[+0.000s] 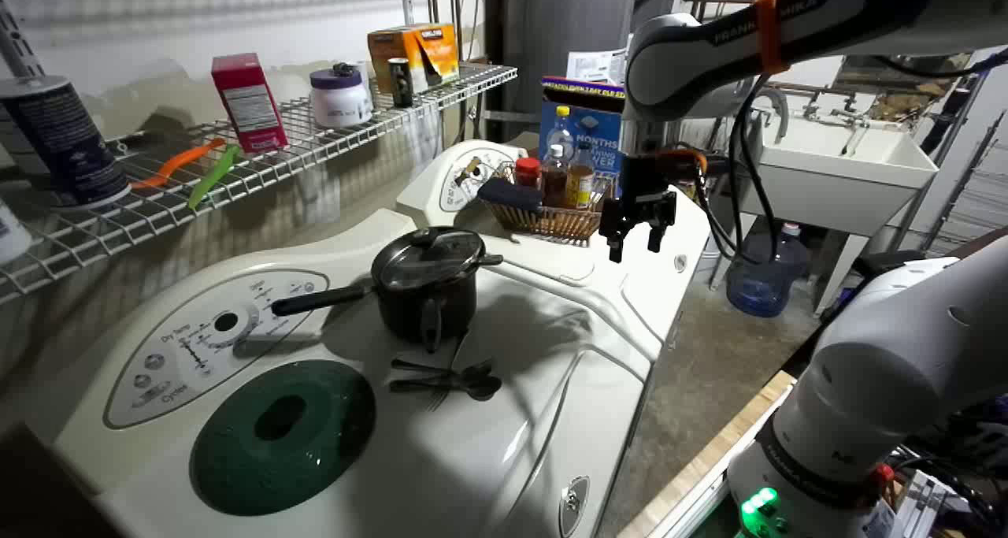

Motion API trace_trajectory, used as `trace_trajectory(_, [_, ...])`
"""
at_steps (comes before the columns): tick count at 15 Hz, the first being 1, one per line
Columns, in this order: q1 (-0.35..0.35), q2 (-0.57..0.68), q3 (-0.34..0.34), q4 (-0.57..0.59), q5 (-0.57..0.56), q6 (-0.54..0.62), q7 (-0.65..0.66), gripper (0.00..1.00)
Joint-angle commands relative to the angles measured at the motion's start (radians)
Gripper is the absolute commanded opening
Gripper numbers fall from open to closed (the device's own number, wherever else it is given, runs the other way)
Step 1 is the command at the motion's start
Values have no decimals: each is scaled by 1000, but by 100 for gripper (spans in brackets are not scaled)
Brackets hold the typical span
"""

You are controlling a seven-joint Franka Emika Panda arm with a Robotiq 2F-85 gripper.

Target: Open the door on top of the right washing machine

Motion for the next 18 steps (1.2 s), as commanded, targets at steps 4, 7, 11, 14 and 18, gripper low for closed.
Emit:
trace_trajectory(4, [-15,1,14,1,6,-2,-6,100])
trace_trajectory(7, [-15,1,14,1,6,-2,-6,100])
trace_trajectory(11, [-15,1,14,1,6,-2,-6,100])
trace_trajectory(14, [-15,1,14,1,6,-2,-6,100])
trace_trajectory(18, [-10,60,1,-7,17,106,-39,100])
